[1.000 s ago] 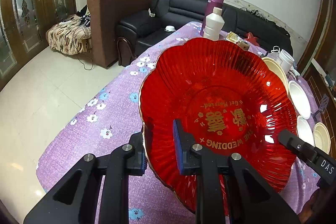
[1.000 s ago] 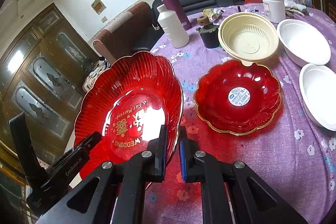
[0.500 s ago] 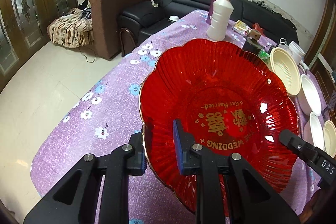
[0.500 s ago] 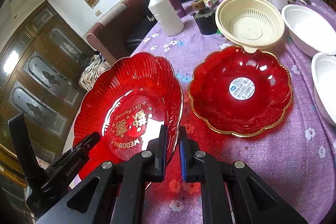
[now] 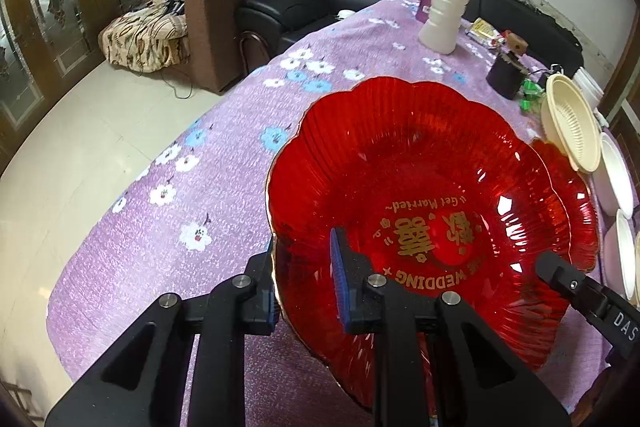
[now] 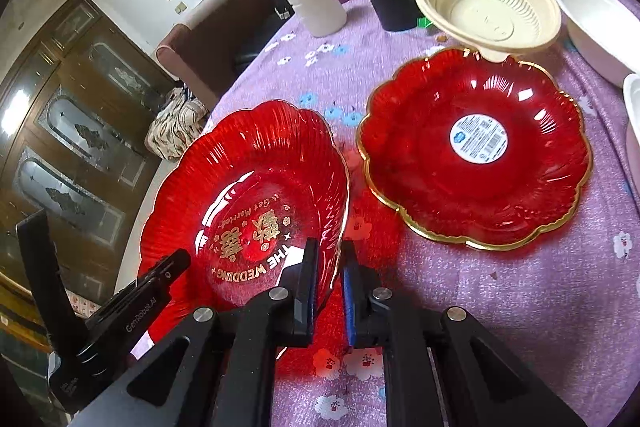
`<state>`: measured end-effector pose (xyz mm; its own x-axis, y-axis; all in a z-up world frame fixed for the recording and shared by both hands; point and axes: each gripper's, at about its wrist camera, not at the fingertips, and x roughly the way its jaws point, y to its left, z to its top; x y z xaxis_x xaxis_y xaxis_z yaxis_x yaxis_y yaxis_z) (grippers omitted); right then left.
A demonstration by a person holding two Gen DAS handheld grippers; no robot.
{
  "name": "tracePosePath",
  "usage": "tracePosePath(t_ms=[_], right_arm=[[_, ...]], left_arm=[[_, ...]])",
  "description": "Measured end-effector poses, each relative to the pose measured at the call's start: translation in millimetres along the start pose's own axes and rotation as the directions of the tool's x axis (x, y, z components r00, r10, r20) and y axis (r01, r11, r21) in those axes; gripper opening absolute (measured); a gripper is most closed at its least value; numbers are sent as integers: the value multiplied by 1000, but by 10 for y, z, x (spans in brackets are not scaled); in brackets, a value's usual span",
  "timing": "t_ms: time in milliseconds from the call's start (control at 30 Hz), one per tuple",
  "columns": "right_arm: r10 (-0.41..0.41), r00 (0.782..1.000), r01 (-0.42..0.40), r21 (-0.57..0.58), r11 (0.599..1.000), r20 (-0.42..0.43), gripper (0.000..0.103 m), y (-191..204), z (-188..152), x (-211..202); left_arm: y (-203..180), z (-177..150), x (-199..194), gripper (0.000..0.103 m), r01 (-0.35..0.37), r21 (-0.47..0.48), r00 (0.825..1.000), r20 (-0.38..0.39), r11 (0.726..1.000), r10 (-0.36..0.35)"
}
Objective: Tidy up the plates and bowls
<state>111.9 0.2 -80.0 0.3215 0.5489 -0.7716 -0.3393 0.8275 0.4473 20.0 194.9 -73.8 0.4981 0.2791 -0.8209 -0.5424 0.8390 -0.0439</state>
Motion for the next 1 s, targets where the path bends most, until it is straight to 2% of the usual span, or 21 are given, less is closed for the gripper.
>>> tracePosePath(t_ms=[133,167,200,233,300,367,467,533,600,700,767,800,867,1000], right_arm=[[3,999,-3,-14,1000,-33,16,12,-22,83],[7,999,-8,-19,1000,-36,21,20,-22,80],[21,999,-22,-17,1000,-40,31,33,-6,79],[40,999,-41,-13,999,-36,36,35,-1,51],[51,999,-51,-17,999,-2,53,25,-1,-62],[48,998,-47,-14,999,28,59,-20,-4,-190],[54,996,-55,12,998,69,65,-159,-13,-401],[53,993,-59,55,997,104,71,-316,-14,-554],[53,990,-68,111,992,129,76,-491,-5,-671],[59,989,-87,206,975,138,78,-791,62,-765],[80,986,-115,254,960,145,78,-944,111,-774],[88,985,-127,268,955,151,78,-1009,140,-777],[92,984,-133,291,948,150,78,-1111,224,-757],[121,983,-160,333,929,135,77,-1304,301,-714]], left_arm=[[6,-24,63,24,-3,-5,999,-33,1000,2],[13,-28,67,25,5,-9,999,-45,1000,-6],[23,-31,77,34,23,-17,997,-72,1000,-24],[38,-36,80,50,37,-25,995,-93,999,-39],[83,-55,37,65,48,-49,993,-105,998,-53],[135,-67,-60,65,43,-72,995,-87,996,-49],[215,-64,-224,66,76,-122,994,-70,990,-85],[228,-10,-346,78,84,-141,995,-48,986,-92],[137,72,-486,82,109,-123,994,-15,986,-111],[-160,205,-674,85,212,-13,977,13,977,-211],[-442,314,-727,85,286,80,958,-11,955,-287],[-622,387,-710,85,337,129,942,-39,933,-334],[-950,543,-599,85,369,182,929,-100,911,-356],[-1374,783,-282,85,415,185,905,-187,891,-382]])
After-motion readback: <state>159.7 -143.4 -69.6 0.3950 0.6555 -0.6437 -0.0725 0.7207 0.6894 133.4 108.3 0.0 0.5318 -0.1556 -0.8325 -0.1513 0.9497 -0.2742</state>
